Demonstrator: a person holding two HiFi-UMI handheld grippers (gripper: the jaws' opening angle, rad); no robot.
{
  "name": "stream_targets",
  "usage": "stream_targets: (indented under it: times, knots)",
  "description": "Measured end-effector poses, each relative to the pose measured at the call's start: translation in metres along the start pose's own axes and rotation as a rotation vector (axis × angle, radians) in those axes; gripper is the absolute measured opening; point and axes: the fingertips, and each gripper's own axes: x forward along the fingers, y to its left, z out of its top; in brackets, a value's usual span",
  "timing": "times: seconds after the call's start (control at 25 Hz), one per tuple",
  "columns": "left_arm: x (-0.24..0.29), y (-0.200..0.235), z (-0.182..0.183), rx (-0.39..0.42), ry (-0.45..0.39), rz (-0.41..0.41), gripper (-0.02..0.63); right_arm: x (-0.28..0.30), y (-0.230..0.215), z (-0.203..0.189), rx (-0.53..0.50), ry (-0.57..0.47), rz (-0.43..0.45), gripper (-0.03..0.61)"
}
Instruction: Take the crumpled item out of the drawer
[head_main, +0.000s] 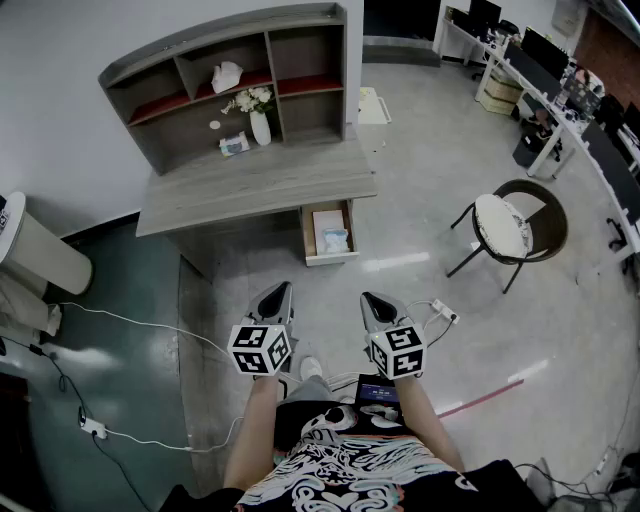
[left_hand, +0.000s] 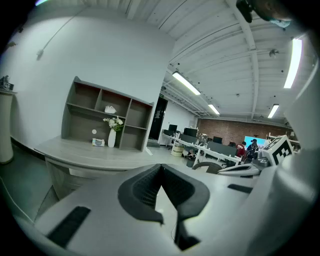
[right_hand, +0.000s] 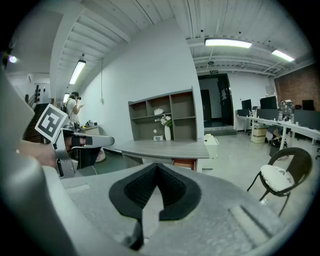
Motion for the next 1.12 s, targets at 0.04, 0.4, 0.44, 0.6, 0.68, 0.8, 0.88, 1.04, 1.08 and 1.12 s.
stream_targets:
  times: [0.04, 0.4, 0.44, 0.6, 0.68, 0.8, 0.88, 1.04, 1.08, 1.12]
  knots:
    - [0.0, 0.002, 0.0, 0.001, 0.0, 0.003, 0.0, 0.001, 0.0, -0.001, 0.0, 0.001, 0.0, 0.005]
    - [0.001, -0.012, -0.004, -0.017, -0.017, -0.043, 0.0, -0.007, -0.009, -0.006, -0.001, 0.002, -0.017, 0.005]
    - [0.001, -0.015, -0.005, -0.012, -0.014, -0.051, 0.0, -0.009, -0.009, -0.007, -0.002, 0.003, -0.019, 0.005]
    - [0.0, -0.026, -0.005, -0.023, -0.021, -0.104, 0.0, -0.015, -0.012, -0.011, -0.002, 0.001, -0.034, 0.005]
    - [0.0, -0.028, -0.007, -0.027, -0.02, -0.107, 0.0, -0.017, -0.012, -0.012, 0.008, -0.006, -0.039, 0.005]
    - [0.002, -0.027, -0.012, -0.03, -0.002, -0.101, 0.0, -0.017, -0.014, -0.015, 0.024, -0.004, -0.041, 0.005]
    - [0.006, -0.025, -0.015, -0.034, 0.012, -0.097, 0.0, -0.013, -0.017, -0.017, 0.034, 0.003, -0.043, 0.005]
    - [0.023, -0.008, -0.018, 0.02, 0.046, -0.073, 0.0, 0.01, -0.034, -0.018, 0.046, 0.015, -0.05, 0.005]
    - [0.029, -0.001, -0.019, 0.051, 0.062, -0.061, 0.0, 0.019, -0.041, -0.018, 0.058, 0.02, -0.056, 0.005]
    - [0.036, 0.007, -0.019, 0.074, 0.076, -0.05, 0.0, 0.029, -0.049, -0.019, 0.075, 0.026, -0.062, 0.005]
